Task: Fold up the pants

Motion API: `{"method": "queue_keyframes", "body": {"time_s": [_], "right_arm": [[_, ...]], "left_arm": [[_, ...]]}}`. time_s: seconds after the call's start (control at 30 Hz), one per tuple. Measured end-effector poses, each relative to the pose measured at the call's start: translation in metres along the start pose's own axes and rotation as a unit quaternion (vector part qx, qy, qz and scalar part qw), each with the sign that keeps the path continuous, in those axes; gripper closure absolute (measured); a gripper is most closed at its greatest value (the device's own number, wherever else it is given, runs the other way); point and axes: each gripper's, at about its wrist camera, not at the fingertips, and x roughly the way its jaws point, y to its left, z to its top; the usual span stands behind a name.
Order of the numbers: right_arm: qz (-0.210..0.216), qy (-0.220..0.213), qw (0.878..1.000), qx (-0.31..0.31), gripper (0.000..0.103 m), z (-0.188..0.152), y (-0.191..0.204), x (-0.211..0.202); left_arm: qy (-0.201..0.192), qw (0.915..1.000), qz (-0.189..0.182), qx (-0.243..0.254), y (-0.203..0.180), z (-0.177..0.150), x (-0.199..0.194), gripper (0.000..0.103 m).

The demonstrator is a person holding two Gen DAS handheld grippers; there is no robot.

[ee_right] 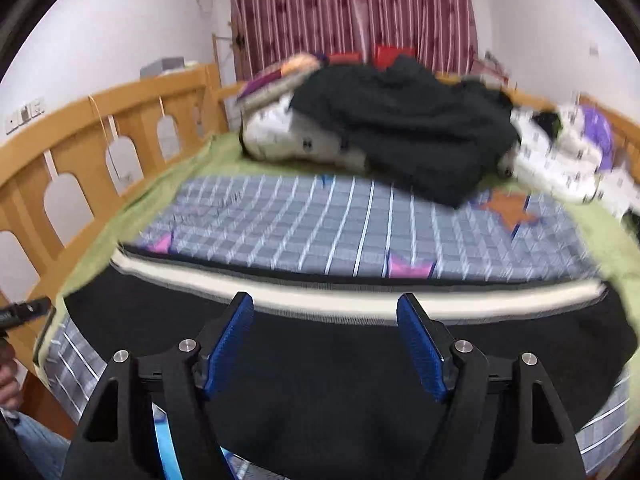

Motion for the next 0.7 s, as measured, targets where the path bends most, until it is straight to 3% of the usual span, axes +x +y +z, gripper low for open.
{"method": "queue_keyframes", "body": {"time_s": [0.07,0.1,0.17,0.23,0.33,0.47,0.5,0.6,0.67,0.7], "right_arm": [[0.000,0.056,0.998,0.020,0.056,-0.013,-0.010,0.021],[0.023,0.082,0.996,0.033,0.057,-0.016,-0.017,0.027],[0.044,0.073,0.996,0.040,0.053,-0.017,-0.022,0.025],[0.025,0.049,0.998,0.033,0.047,-0.018,-0.026,0.020],[0.010,0.043,0.999,0.022,0.047,-0.021,-0.033,0.020],[-0.006,0.062,0.998,0.025,0.047,-0.034,-0.042,0.030],[-0.008,0.064,0.998,0.023,0.047,-0.035,-0.044,0.031],[-0.013,0.059,0.998,0.015,0.047,-0.042,-0.048,0.030],[-0.018,0.054,0.998,0.012,0.047,-0.045,-0.053,0.027],[-0.020,0.052,0.998,0.013,0.047,-0.045,-0.056,0.024]], "left_arm": [[-0.009,0.9992,-0.004,-0.039,0.030,-0.010,0.015,0.037],[-0.007,0.9980,-0.011,-0.062,0.044,-0.011,0.023,0.037],[0.001,0.9941,-0.039,-0.101,0.058,0.001,0.033,0.038],[-0.004,0.9944,-0.055,-0.091,0.059,0.016,0.042,0.038],[0.000,0.9962,-0.024,-0.084,0.062,0.027,0.065,0.043],[-0.021,0.9901,-0.026,-0.136,0.074,0.042,0.073,0.047],[-0.022,0.9882,-0.023,-0.150,0.077,0.045,0.075,0.053],[-0.021,0.9851,0.013,-0.170,0.081,0.051,0.078,0.085],[-0.041,0.9865,0.023,-0.157,0.072,0.054,0.071,0.088],[-0.061,0.9889,0.046,-0.127,0.057,0.056,0.064,0.088]]}}
